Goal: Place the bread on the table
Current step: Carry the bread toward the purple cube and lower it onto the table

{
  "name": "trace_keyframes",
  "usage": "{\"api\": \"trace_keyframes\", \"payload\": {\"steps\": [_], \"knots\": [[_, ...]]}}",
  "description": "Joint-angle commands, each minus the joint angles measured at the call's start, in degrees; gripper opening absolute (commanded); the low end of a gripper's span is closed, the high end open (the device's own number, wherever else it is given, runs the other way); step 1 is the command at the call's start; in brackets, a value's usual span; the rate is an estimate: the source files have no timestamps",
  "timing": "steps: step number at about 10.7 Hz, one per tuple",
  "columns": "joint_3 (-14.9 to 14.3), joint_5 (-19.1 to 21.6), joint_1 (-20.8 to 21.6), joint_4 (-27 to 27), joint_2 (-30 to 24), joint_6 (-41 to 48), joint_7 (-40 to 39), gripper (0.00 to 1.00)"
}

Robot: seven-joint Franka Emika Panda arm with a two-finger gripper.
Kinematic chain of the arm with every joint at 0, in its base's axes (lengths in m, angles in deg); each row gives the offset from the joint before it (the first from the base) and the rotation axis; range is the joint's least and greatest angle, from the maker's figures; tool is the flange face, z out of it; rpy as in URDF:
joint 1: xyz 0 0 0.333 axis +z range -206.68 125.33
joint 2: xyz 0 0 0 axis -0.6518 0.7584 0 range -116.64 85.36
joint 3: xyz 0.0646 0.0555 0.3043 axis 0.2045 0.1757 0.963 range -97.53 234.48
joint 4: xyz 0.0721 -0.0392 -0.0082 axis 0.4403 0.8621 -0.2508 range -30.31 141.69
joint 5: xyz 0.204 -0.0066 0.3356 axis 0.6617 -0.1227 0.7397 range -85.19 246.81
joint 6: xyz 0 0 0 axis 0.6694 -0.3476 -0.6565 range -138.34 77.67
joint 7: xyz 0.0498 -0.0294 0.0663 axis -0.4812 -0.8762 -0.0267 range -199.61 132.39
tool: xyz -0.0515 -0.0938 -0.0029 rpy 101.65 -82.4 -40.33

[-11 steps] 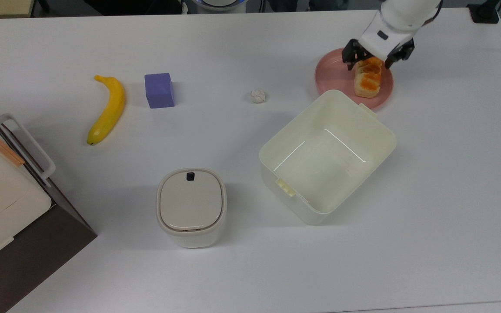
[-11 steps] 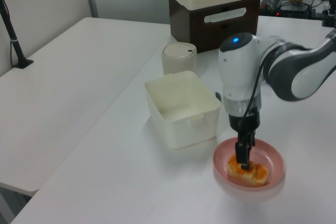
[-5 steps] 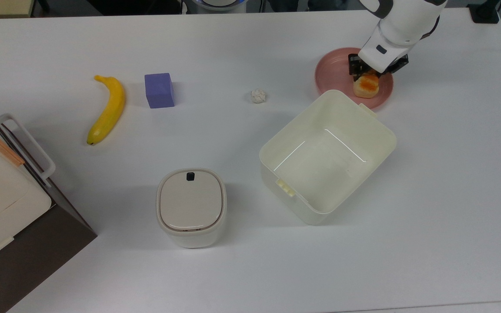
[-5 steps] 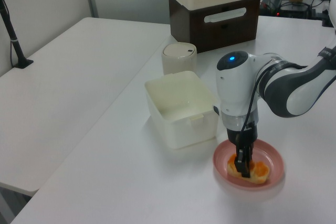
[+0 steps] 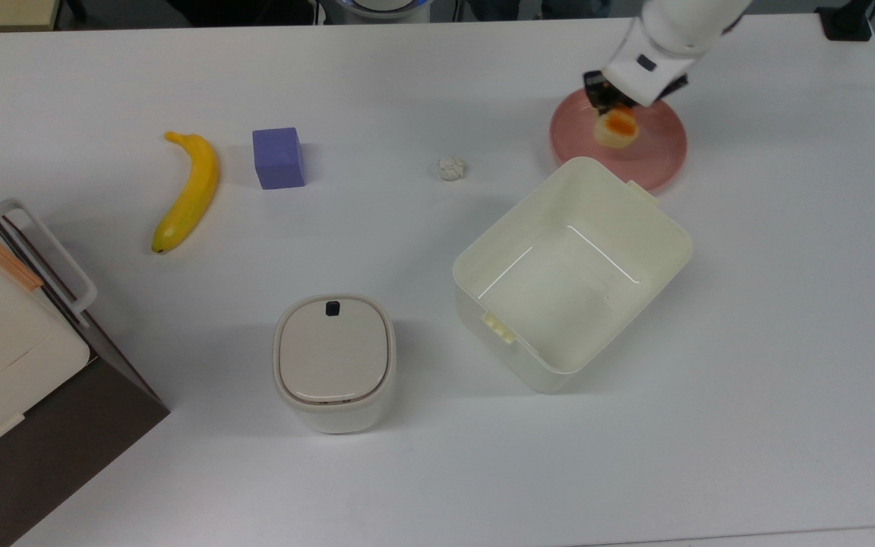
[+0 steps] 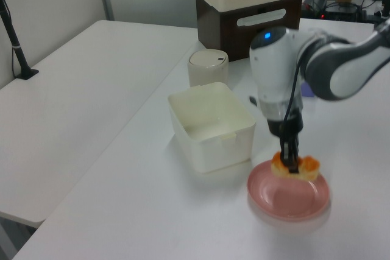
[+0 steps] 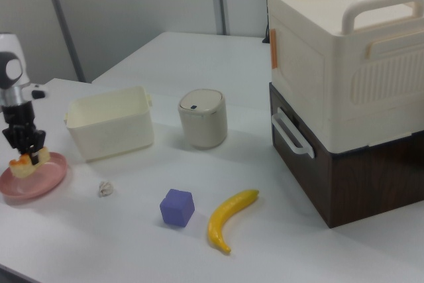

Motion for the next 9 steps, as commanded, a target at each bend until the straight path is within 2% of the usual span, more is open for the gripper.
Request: {"api": "trace_keyframes", "payload": {"steps": [1, 3, 4, 6, 7, 8, 9], "knots": [[-7.3, -3.8, -3.0, 1.2, -2.6, 3.4, -11.0, 0.32], [-15.8, -4.1, -4.2, 1.1, -2.2, 2.7, -20.0, 0.32], [-18.9, -4.1, -5.0, 1.2, -2.0, 1.9, -23.4, 0.37], [-22.6, -4.2, -7.3, 1.2, -0.5, -1.0, -27.6, 0.47], [-23.7, -4.2, -8.5, 1.3, 0.7, -2.6, -28.8, 0.66], [-23.9, -4.2, -8.9, 1.3, 1.7, -4.0, -28.8, 0.93], [-24.5, -4.2, -8.9, 1.3, 2.1, -4.5, -29.1, 1.0]]}}
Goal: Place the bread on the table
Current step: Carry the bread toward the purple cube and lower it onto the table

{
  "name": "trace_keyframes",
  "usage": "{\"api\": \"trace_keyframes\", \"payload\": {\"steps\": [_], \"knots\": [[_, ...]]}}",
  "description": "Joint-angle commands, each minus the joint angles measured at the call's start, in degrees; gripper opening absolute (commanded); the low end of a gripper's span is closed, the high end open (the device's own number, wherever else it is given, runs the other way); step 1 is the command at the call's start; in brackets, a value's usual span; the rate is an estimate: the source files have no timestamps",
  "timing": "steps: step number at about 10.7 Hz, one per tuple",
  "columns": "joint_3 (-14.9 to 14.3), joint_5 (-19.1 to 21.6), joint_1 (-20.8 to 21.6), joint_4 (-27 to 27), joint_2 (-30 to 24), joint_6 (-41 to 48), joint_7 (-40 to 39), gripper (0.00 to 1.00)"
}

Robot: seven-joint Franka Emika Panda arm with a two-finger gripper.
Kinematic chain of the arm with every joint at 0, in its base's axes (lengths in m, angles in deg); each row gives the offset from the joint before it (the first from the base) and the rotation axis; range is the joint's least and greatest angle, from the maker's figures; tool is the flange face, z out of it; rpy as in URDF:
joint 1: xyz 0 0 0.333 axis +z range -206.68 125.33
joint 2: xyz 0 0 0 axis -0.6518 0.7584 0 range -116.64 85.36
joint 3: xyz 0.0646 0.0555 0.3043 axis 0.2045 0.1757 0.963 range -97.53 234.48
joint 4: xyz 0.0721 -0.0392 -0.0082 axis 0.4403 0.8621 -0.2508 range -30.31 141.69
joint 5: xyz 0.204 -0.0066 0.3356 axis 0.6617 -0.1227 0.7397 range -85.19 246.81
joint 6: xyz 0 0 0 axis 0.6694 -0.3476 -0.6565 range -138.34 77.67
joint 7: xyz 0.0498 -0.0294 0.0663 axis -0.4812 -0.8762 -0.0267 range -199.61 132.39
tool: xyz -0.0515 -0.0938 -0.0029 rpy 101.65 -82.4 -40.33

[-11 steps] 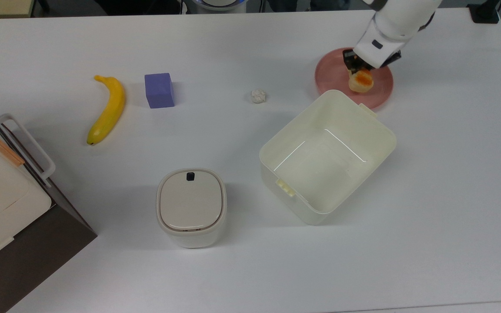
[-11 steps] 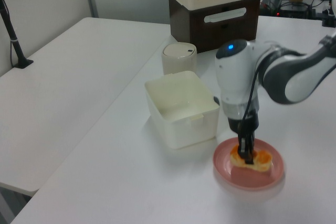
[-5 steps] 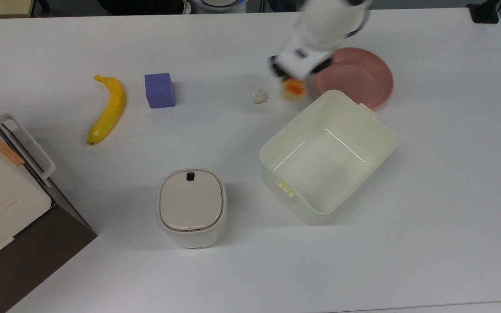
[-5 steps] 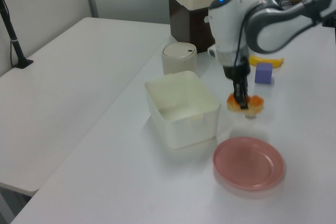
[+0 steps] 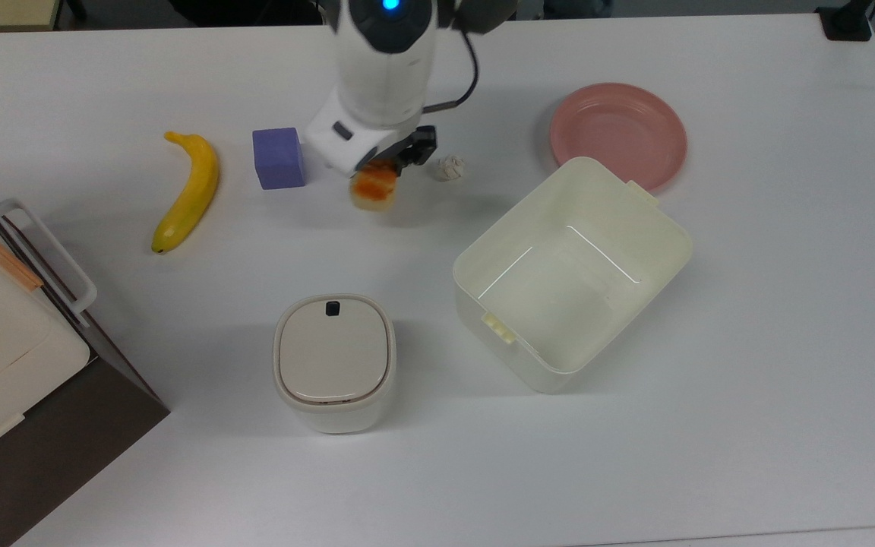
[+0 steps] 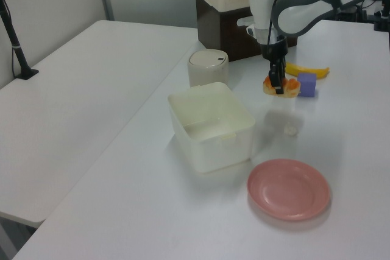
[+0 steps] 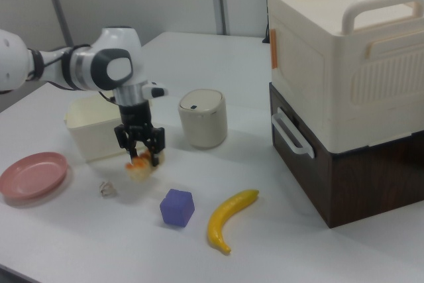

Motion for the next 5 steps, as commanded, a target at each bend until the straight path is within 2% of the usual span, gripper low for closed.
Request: {"api": "trace_keyframes", "payload": {"steps": [1, 3, 5], "knots": [[-1.3, -0.4, 0.7, 0.9, 1.2, -3.0, -1.7, 1.0], [-1.3, -0.3, 1.0, 0.7, -0.1, -2.3, -0.7, 1.0], [-0.4, -0.5, -0.7, -0.3, -6.3, -1.9, 1.4, 1.0]]}}
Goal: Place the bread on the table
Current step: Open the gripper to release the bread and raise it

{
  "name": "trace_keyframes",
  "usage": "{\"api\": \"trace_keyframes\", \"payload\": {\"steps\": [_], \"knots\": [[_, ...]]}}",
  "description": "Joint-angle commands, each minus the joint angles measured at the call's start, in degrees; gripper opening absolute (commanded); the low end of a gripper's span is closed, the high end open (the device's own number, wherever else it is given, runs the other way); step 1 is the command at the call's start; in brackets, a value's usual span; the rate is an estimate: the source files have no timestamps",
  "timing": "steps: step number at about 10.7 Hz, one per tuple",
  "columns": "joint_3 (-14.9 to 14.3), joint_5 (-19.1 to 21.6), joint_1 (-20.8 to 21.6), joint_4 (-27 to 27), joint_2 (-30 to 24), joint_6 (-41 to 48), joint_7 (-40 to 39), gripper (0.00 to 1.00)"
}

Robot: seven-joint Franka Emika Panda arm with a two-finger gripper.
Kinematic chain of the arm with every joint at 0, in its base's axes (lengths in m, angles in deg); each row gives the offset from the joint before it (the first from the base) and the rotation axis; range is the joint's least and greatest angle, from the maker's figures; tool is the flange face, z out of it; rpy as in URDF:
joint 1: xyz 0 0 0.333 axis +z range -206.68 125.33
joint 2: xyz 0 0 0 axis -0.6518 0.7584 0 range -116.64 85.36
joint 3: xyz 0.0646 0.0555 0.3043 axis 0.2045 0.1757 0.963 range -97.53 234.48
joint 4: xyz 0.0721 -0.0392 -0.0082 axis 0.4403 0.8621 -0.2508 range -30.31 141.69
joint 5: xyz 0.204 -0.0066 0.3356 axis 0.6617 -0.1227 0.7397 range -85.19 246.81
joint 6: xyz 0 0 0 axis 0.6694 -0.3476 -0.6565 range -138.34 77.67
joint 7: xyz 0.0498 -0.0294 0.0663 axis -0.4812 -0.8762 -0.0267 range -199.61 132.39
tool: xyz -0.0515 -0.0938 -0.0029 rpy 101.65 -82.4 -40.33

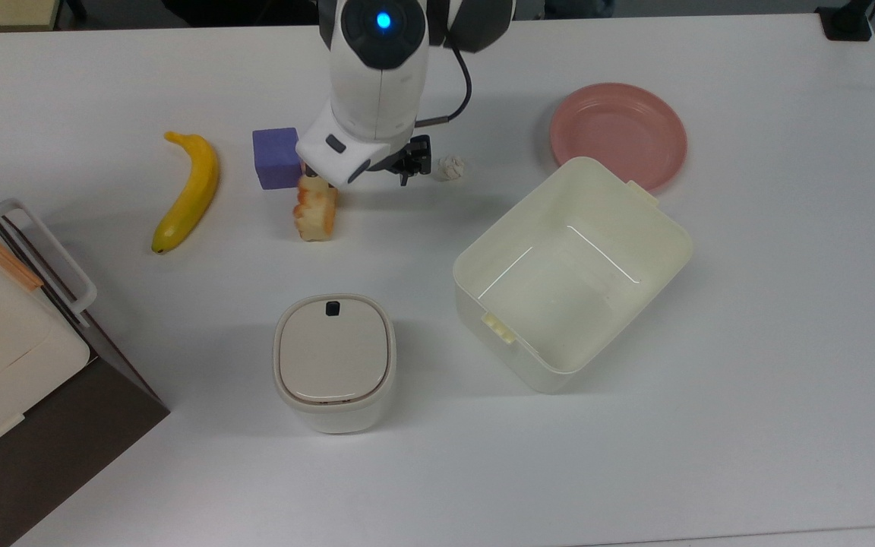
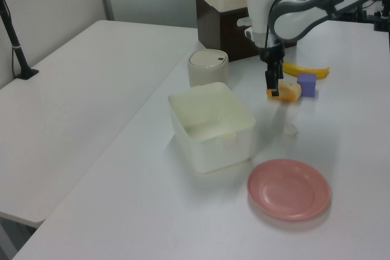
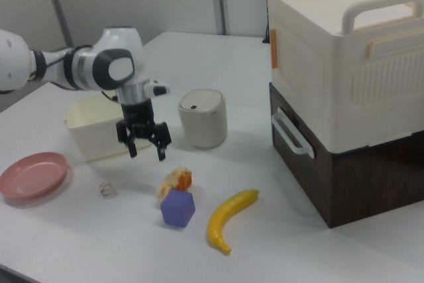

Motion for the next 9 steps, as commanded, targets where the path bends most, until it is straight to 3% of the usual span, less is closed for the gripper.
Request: {"api": "trace_keyframes", "payload": {"steps": [1, 4, 9], "knots": [[1.9, -0.7, -2.8, -0.5, -10.3, 0.3, 1.8, 1.0], [11.3, -0.8, -12.1, -6.2, -13.0, 7.7, 6.4, 1.0], [11.7, -1.0, -15.2, -6.4, -15.1, 8.2, 6.7, 1.0]]}}
